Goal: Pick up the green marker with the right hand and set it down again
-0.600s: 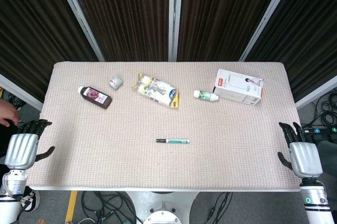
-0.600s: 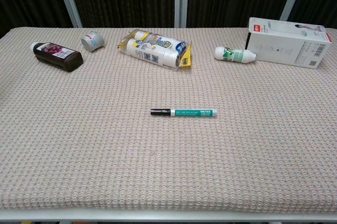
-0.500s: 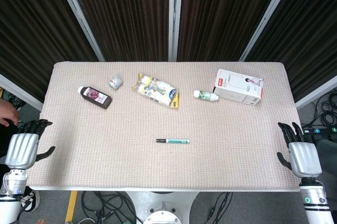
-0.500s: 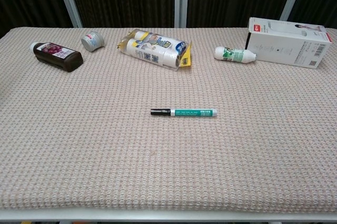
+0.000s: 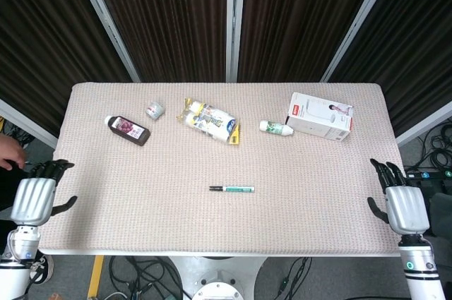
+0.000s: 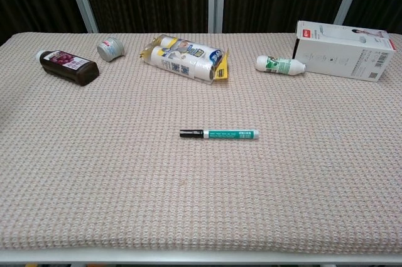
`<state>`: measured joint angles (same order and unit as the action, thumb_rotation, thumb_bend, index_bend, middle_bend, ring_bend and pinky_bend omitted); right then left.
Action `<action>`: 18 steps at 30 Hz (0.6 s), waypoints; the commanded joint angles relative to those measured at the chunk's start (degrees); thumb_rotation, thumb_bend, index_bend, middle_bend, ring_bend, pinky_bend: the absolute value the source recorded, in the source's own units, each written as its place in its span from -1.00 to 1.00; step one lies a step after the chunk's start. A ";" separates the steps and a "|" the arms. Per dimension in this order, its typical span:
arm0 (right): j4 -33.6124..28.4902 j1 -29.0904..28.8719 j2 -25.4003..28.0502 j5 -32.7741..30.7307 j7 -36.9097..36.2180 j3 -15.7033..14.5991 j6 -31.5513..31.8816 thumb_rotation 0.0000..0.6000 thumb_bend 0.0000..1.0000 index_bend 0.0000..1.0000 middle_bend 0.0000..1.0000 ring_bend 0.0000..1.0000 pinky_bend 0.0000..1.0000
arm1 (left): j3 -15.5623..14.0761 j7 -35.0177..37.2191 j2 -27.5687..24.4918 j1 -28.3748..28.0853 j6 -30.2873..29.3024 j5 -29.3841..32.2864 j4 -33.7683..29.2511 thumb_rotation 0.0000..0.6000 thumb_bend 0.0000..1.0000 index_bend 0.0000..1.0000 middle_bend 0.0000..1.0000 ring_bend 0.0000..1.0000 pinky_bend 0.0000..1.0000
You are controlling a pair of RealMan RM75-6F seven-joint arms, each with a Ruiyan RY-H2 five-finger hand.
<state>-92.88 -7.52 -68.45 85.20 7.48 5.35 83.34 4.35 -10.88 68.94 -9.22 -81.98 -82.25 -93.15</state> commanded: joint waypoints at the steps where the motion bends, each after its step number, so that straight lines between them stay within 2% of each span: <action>1: -3.31 -1.02 1.49 -0.20 0.44 0.54 -1.36 1.00 -0.58 -0.73 -0.49 -0.61 -0.06 | 0.16 0.07 -0.45 -0.34 0.41 0.04 -0.71 1.00 -0.65 -0.51 -0.54 -0.62 -0.50; 7: -7.37 -4.25 1.18 -1.99 5.63 1.85 -5.47 1.00 -0.59 -0.62 -0.44 -0.60 -0.06 | 0.54 1.02 -1.27 -1.12 1.07 -0.22 -1.64 1.00 -0.65 -0.51 -0.54 -0.62 -0.50; 13: -9.56 -10.06 -1.48 -4.59 11.70 3.35 -12.90 1.00 -0.57 -0.33 -0.17 -0.40 -0.05 | 0.20 1.21 0.54 -0.99 1.06 0.21 -2.10 1.00 -0.65 -0.51 -0.54 -0.62 -0.50; 15: -10.21 -12.53 -2.29 -5.60 15.15 3.87 -15.78 1.00 -0.57 -0.23 -0.15 -0.33 0.03 | 0.23 1.26 1.21 -1.02 1.13 0.49 -2.12 1.00 -0.65 -0.51 -0.54 -0.62 -0.50; 18: -11.05 -15.41 -4.02 -7.42 19.20 4.44 -18.89 1.00 -0.56 -0.15 -0.13 -0.13 0.25 | 0.42 1.27 1.80 -1.16 1.43 1.15 -1.86 1.00 -0.65 -0.51 -0.54 -0.62 -0.50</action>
<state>-102.78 -20.05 -70.72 79.70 23.27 8.96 67.51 4.72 -9.63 70.61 -10.33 -80.64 -81.22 -95.09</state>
